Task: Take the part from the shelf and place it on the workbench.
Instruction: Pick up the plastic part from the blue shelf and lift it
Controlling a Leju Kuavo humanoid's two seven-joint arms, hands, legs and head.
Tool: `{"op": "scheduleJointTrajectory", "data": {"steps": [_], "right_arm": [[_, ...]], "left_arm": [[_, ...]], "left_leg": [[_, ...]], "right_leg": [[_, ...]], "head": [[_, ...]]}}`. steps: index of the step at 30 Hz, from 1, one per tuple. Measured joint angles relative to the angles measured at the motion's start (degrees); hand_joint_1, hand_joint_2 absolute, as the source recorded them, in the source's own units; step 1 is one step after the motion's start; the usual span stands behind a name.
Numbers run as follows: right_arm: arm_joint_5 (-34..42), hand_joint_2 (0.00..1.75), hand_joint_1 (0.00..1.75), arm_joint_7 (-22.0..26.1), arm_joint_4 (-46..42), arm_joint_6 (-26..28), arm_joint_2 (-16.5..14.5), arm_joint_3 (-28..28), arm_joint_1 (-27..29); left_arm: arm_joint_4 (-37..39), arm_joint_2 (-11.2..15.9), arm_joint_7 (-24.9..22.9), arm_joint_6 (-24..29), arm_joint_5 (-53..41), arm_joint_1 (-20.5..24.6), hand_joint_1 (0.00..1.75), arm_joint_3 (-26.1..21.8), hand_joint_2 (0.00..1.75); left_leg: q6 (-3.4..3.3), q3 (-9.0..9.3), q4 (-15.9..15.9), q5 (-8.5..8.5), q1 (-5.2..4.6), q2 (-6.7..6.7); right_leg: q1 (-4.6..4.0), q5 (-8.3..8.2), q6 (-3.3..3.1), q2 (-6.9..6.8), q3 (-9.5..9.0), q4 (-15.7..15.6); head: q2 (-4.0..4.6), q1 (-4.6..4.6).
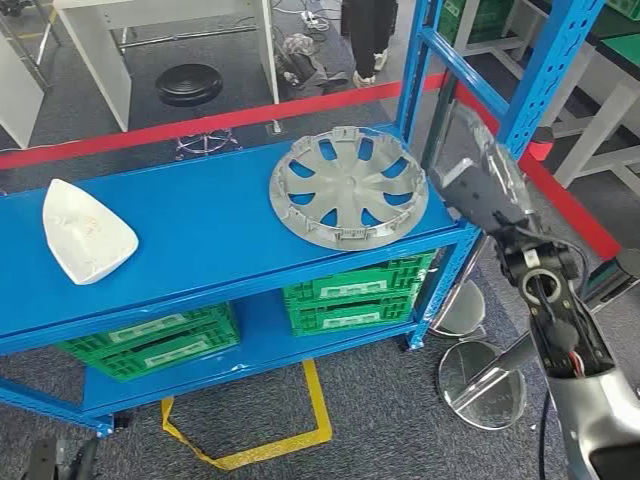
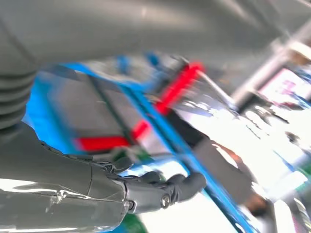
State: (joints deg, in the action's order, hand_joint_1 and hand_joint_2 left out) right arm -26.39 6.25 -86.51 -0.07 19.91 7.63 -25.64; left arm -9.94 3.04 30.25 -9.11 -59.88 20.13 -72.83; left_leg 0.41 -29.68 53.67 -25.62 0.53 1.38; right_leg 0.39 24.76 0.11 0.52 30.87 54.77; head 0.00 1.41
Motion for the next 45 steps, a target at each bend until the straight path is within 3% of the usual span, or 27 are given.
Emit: {"op": "scheduleJointTrajectory", "data": {"steps": [4,9,23,25,29,31,32,38,45], "right_arm": [[1.48,1.75,0.00,-0.04,9.08,0.19,-1.42,2.50,-5.43],[2.57,1.75,0.00,-1.00,17.03,0.16,-2.45,5.04,-8.23],[2.15,1.75,0.00,-1.30,25.70,-0.15,-3.82,7.58,-10.21],[1.26,1.75,0.00,-3.12,26.31,-3.35,-3.66,8.20,-11.84],[2.63,1.75,0.00,-7.45,27.92,-12.75,-1.90,10.56,-19.87],[4.14,1.75,0.00,-9.22,28.41,-14.03,-0.81,11.56,-22.26],[4.99,1.75,0.00,-10.21,28.51,-14.12,-0.23,11.95,-22.68],[9.36,1.75,0.00,-16.32,25.88,-11.90,4.83,12.18,-17.84],[9.96,1.75,0.00,-22.74,14.09,-8.81,10.05,6.94,-0.71]], "left_arm": [[0.00,0.32,0.20,0.60,0.08,-0.13,0.00,0.01,1.75],[0.00,0.56,0.43,0.87,0.08,-0.42,0.00,0.00,1.75],[0.03,0.87,-0.06,-0.18,1.04,-0.55,0.00,-0.01,1.75],[0.39,-0.40,-1.60,-6.61,5.18,-0.65,0.00,-0.66,1.75],[0.98,-5.87,0.09,-39.01,8.95,-0.92,0.00,-3.23,1.75],[1.36,-8.16,1.24,-50.44,8.25,-1.10,0.00,-4.04,1.75],[1.54,-9.12,1.65,-52.39,8.02,-1.17,0.00,-4.40,1.75],[1.68,-10.71,0.64,-50.21,7.06,-1.75,0.00,-6.29,1.75],[1.68,-9.19,-7.27,-53.74,8.25,-4.64,0.00,-8.61,1.75]], "left_leg": [[0.08,-0.19,0.03,0.25,0.02,-0.60],[0.11,-0.38,0.03,0.34,0.03,-0.93],[0.11,-0.41,0.04,0.34,0.01,-0.91],[0.10,-0.45,0.05,0.35,-0.09,-0.81],[-0.19,-0.76,0.07,0.54,-0.38,-0.71],[-0.20,-0.77,0.13,0.53,-0.39,-0.76],[-0.21,-0.77,0.16,0.52,-0.38,-0.75],[-0.28,-0.76,0.21,0.45,-0.40,-0.72],[-0.30,-0.76,0.16,0.34,-0.36,-0.68]], "right_leg": [[-0.01,-0.06,0.01,-0.56,0.08,0.01],[-0.02,-0.06,0.00,-0.83,0.17,0.03],[0.00,-0.08,-0.01,-0.78,0.23,0.02],[0.09,-0.17,0.04,-0.68,0.37,0.04],[0.26,-0.32,0.19,-0.61,0.79,0.09],[0.19,-0.34,0.23,-0.67,0.72,0.03],[0.15,-0.36,0.26,-0.65,0.69,0.00],[0.18,-0.40,0.33,-0.62,0.70,-0.05],[0.15,-0.33,0.40,-0.60,0.67,-0.05]], "head": [[0.00,-0.06],[0.00,-0.07],[0.00,-0.04],[0.00,-0.03],[0.00,-0.37],[0.00,-0.11],[0.00,0.02],[0.00,0.13],[0.00,0.13]]}}
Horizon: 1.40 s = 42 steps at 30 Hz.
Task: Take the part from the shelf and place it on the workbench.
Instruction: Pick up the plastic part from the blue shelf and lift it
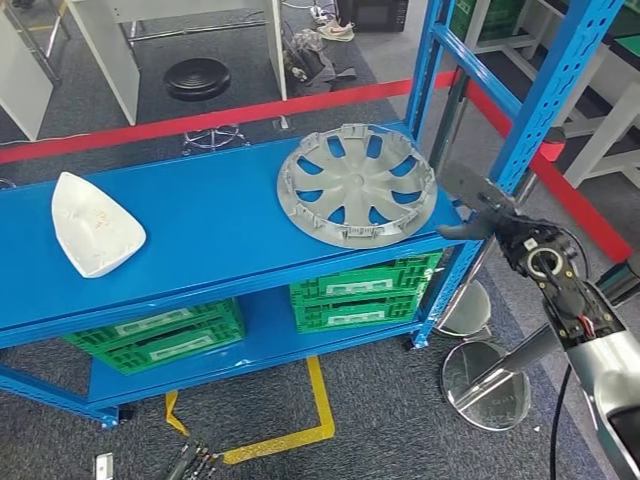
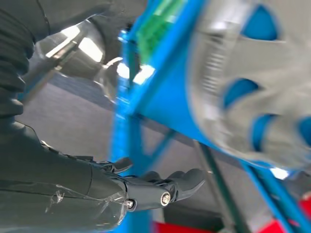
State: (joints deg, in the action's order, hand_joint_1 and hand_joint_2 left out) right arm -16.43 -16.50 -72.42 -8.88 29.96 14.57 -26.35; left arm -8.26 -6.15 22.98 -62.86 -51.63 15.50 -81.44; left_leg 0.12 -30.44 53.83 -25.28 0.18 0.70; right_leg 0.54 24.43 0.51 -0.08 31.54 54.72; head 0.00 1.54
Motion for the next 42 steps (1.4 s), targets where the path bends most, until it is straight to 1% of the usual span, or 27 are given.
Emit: {"op": "scheduleJointTrajectory", "data": {"steps": [2,5,9,13,18,22,24,27,31,33,35,37,39,41,42], "right_arm": [[-0.01,1.75,0.00,-0.28,-2.67,0.21,0.88,-1.56,3.51],[-0.06,1.75,0.00,-0.62,-5.68,0.18,1.66,-3.25,6.14],[-0.30,1.75,0.00,-0.94,-8.44,0.05,2.17,-4.82,7.46],[-3.44,1.75,0.00,-0.05,-10.46,-0.47,2.34,-6.42,9.34],[-8.49,1.75,0.00,4.15,-11.11,-2.43,2.16,-8.19,10.85],[-12.01,1.75,0.00,7.43,-8.92,-5.46,2.11,-8.12,8.15],[-12.92,1.75,0.00,7.81,-7.28,-5.99,2.52,-8.09,6.27],[-11.24,1.75,0.00,4.69,-6.61,-7.93,4.53,-8.44,6.11],[-6.19,1.75,0.00,-0.83,-9.44,-13.45,8.31,-10.51,9.59],[-4.10,1.75,0.00,-2.55,-11.06,-15.42,9.63,-11.33,10.40],[-1.43,1.75,0.00,-4.07,-13.34,-15.95,11.20,-11.93,11.47],[1.27,1.75,0.00,-4.80,-15.60,-14.33,12.50,-12.25,12.36],[2.19,1.75,0.00,-3.62,-16.77,-9.49,12.82,-11.94,12.82],[0.42,1.75,0.00,-0.45,-17.04,-2.67,12.07,-10.61,13.30],[-1.23,1.75,0.00,1.69,-16.86,0.51,11.13,-9.61,13.32]], "left_arm": [[0.00,0.68,-0.47,-0.40,0.14,-0.58,0.00,-0.42,1.75],[0.00,1.28,-0.77,-0.43,0.22,-0.83,0.00,-0.93,1.75],[0.00,1.50,-1.18,-0.32,0.25,-0.89,0.00,-1.37,0.00],[0.00,2.35,-3.48,0.25,2.00,-1.64,0.00,-1.52,0.00],[0.00,4.59,-8.52,1.72,5.44,-3.72,0.00,-2.57,0.00],[0.00,5.63,-10.16,3.10,3.83,-4.22,0.00,-2.82,0.00],[0.00,5.79,-10.69,3.84,2.42,-4.31,0.00,-2.82,0.00],[0.00,5.86,-12.86,5.68,1.02,-4.69,0.00,-2.82,0.00],[0.00,6.12,-16.00,9.44,1.40,-5.46,0.00,-2.86,0.00],[0.00,6.42,-17.33,11.66,2.52,-5.51,0.00,-3.11,0.00],[0.00,6.81,-19.08,15.03,5.61,-5.49,0.00,-3.77,0.00],[0.00,7.47,-21.18,18.78,10.08,-5.63,0.00,-4.44,0.00],[-0.04,8.70,-21.94,20.10,12.96,-5.66,0.00,-4.69,0.00],[-0.13,10.37,-19.74,18.61,12.14,-5.50,0.00,-4.65,0.00],[-0.18,11.33,-16.69,17.44,10.11,-5.43,0.00,-4.35,0.00]], "left_leg": [[-0.02,0.00,-0.02,-0.02,0.00,0.08],[-0.01,0.00,-0.04,0.00,0.00,0.09],[0.02,0.01,-0.04,0.07,0.00,0.08],[0.00,0.02,-0.04,0.09,0.00,0.07],[0.01,-0.01,-0.04,0.07,0.00,0.08],[0.02,-0.05,-0.06,0.09,-0.01,0.06],[0.02,-0.02,-0.05,0.12,-0.01,0.05],[0.00,0.00,-0.01,0.14,-0.01,-0.03],[-0.02,-0.05,0.01,0.09,-0.06,0.01],[-0.02,-0.01,0.00,0.04,-0.08,0.19],[-0.03,0.02,-0.01,0.01,-0.06,0.26],[-0.03,0.00,-0.03,0.01,0.01,0.25],[-0.01,-0.01,-0.05,0.01,0.11,0.27],[0.06,-0.06,-0.08,0.04,0.20,0.24],[0.11,-0.09,-0.09,0.07,0.26,0.23]], "right_leg": [[0.00,0.00,0.00,0.07,0.03,0.00],[0.00,-0.01,-0.01,0.07,0.06,0.00],[0.00,-0.05,-0.01,0.07,0.04,0.00],[0.01,-0.08,0.01,0.05,-0.01,0.01],[0.01,-0.07,0.01,0.07,0.04,0.02],[0.01,-0.05,0.01,0.07,0.08,0.02],[0.01,-0.06,0.02,0.07,0.08,0.01],[0.03,-0.06,0.03,-0.02,0.03,-0.01],[0.07,-0.06,0.04,0.02,0.04,0.00],[0.07,-0.07,0.04,0.19,0.08,0.00],[0.06,-0.06,0.04,0.27,0.07,0.00],[0.03,-0.06,0.04,0.27,0.06,0.01],[-0.01,-0.05,0.00,0.27,0.03,0.01],[-0.11,-0.03,-0.05,0.23,0.00,0.02],[-0.15,-0.05,-0.09,0.22,0.01,0.02]], "head": [[0.00,-0.03],[0.00,-0.05],[0.00,-0.05],[0.00,-0.05],[0.00,-0.04],[0.00,-0.07],[0.00,-0.10],[0.00,-0.06],[0.00,0.03],[0.00,0.00],[0.00,-0.02],[0.00,-0.03],[0.00,-0.06],[0.00,-0.01],[0.00,0.02]]}}
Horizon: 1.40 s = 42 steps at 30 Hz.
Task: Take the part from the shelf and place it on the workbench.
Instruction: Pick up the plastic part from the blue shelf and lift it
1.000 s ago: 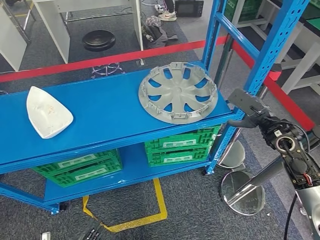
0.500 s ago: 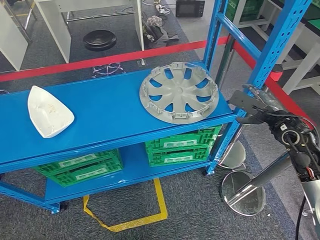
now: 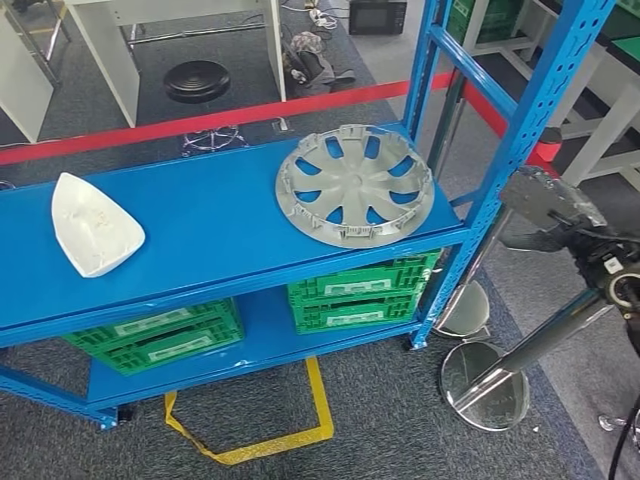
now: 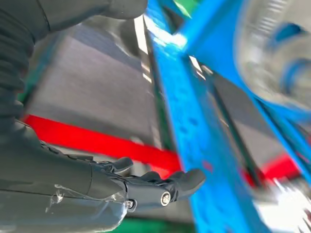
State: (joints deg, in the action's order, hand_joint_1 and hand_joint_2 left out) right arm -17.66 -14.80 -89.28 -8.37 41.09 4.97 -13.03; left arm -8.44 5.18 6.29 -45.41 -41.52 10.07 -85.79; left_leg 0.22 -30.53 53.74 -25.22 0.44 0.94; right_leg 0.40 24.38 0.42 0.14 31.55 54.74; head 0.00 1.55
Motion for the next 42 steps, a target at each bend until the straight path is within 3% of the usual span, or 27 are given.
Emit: {"op": "scheduleJointTrajectory", "data": {"steps": [3,5,7,11,19,25,38,42], "right_arm": [[-5.06,1.75,0.00,6.29,1.35,5.46,-3.80,3.19,-0.79],[-6.95,0.87,0.00,8.55,2.41,5.82,-5.82,4.82,-1.51],[-7.35,0.00,0.00,9.14,3.04,4.89,-7.46,5.99,-2.40],[-6.19,0.00,0.00,7.41,3.30,2.00,-10.23,8.22,-4.50],[-3.90,0.00,0.00,10.08,6.53,2.92,-15.59,13.02,-12.29],[-3.98,0.00,0.00,10.44,9.02,3.58,-17.63,15.01,-14.36],[-3.90,0.00,0.00,10.84,11.50,3.68,-18.95,17.08,-15.25],[-3.45,1.75,0.00,13.08,12.84,3.68,-20.38,17.91,-16.44]], "left_arm": [[-0.11,2.68,15.60,-1.76,-7.16,0.83,0.00,2.53,0.00],[-0.14,3.71,23.21,-1.18,-9.38,2.15,0.00,4.55,0.00],[-0.16,4.18,27.00,-0.22,-11.23,3.29,0.00,6.48,0.00],[-0.15,2.95,31.86,2.03,-14.52,6.18,0.00,11.03,0.00],[-0.15,-2.75,32.57,11.31,-16.20,10.61,0.00,16.86,0.00],[-0.15,-4.35,32.94,11.63,-16.21,10.83,0.00,19.23,0.00],[-0.15,-5.18,33.24,11.72,-16.22,10.89,0.00,20.85,0.00],[-0.15,-5.56,33.64,13.46,-15.83,10.80,0.00,21.44,0.00]], "left_leg": [[0.15,0.02,-0.01,0.12,0.12,-0.01],[0.23,-0.02,-0.02,0.23,0.10,-0.17],[0.28,-0.06,-0.02,0.32,0.10,-0.31],[0.30,-0.11,-0.01,0.39,0.08,-0.33],[0.30,-0.14,0.00,0.44,-0.01,-0.19],[0.30,-0.20,0.01,0.44,0.01,-0.24],[0.30,-0.24,0.00,0.44,0.03,-0.23],[0.30,-0.26,0.00,0.44,0.03,-0.20]], "right_leg": [[-0.04,-0.09,-0.14,0.02,0.09,0.01],[-0.04,-0.10,-0.16,-0.13,0.11,0.04],[-0.03,-0.13,-0.20,-0.24,0.12,0.05],[-0.02,-0.21,-0.24,-0.24,0.14,0.06],[0.03,-0.39,-0.23,-0.12,0.24,0.07],[0.04,-0.38,-0.23,-0.15,0.30,0.07],[0.04,-0.38,-0.24,-0.15,0.33,0.07],[0.04,-0.38,-0.24,-0.15,0.34,0.08]], "head": [[0.00,-0.01],[0.00,-0.07],[0.00,-0.08],[0.00,-0.07],[0.00,-0.04],[0.00,-0.05],[0.00,-0.07],[0.00,-0.06]]}}
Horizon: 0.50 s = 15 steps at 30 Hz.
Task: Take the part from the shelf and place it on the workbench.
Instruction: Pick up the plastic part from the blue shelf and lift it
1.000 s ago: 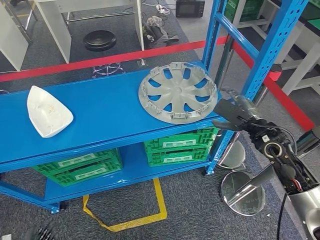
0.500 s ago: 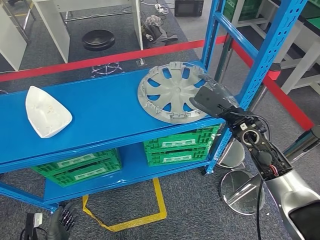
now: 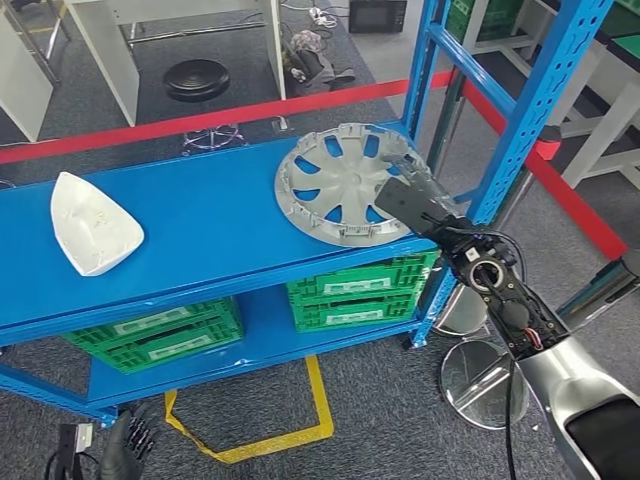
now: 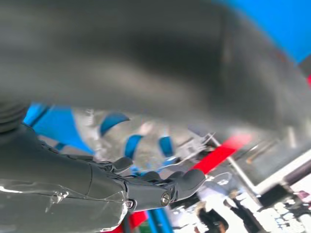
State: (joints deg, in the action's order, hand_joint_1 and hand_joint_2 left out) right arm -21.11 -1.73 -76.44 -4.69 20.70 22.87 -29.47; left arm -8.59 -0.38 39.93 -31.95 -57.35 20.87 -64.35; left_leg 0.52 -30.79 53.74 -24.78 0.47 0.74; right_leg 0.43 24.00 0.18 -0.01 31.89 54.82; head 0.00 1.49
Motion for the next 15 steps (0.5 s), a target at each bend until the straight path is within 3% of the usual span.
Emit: {"op": "scheduleJointTrajectory", "data": {"steps": [4,9,15], "right_arm": [[-0.61,1.75,0.00,2.13,3.21,0.56,-2.18,1.44,-1.98],[-0.84,1.75,0.00,4.02,6.08,1.03,-2.72,2.13,-3.08],[-2.38,1.75,0.00,2.09,7.16,2.08,-2.66,1.96,-3.98]], "left_arm": [[-0.13,-0.54,0.09,0.68,3.14,-0.36,0.00,0.66,0.00],[-1.05,-0.76,0.15,0.73,10.47,-0.45,0.00,2.95,0.00],[-1.70,-1.40,-0.05,2.05,13.32,1.43,0.00,7.17,0.00]], "left_leg": [[0.00,0.01,0.01,0.01,0.02,-0.05],[0.00,-0.01,0.01,0.02,0.02,-0.10],[-0.01,-0.01,0.07,0.03,0.00,-0.09]], "right_leg": [[-0.01,0.01,0.00,-0.03,0.02,0.00],[-0.01,0.01,-0.01,-0.06,0.02,0.00],[0.00,-0.01,0.01,-0.04,0.08,-0.02]], "head": [[0.00,-0.02],[0.00,-0.03],[0.00,-0.02]]}}
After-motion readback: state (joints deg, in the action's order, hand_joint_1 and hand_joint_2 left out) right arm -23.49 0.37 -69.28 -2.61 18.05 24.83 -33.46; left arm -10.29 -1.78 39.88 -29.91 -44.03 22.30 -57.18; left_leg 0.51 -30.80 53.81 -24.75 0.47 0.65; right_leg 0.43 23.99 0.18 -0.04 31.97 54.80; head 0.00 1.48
